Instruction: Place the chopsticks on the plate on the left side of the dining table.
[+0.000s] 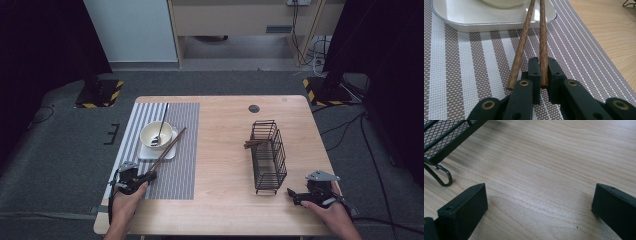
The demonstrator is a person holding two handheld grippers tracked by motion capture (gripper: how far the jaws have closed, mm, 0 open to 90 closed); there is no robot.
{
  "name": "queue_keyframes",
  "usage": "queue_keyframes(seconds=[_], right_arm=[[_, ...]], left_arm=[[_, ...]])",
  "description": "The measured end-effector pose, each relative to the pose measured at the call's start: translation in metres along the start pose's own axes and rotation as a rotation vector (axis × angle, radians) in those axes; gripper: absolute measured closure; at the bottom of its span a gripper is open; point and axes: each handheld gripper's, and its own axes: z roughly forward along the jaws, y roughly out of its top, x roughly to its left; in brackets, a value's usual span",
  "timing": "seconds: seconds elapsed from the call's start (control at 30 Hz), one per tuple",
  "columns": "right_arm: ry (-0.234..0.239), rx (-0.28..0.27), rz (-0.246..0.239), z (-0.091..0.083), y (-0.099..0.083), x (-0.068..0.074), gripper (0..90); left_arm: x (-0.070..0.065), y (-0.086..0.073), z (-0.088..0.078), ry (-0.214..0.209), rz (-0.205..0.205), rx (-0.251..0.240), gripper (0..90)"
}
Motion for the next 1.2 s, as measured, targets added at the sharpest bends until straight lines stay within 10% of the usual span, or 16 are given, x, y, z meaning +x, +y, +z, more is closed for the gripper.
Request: queue_keyframes(seconds=[1.2], right_arm=[[-0.001,0.0,0.001,0.0,0.0,0.0001,0.2]], left_arm=[[0.0001,0.0009,0.0053,0.007,-0.003,0.019,82.6]])
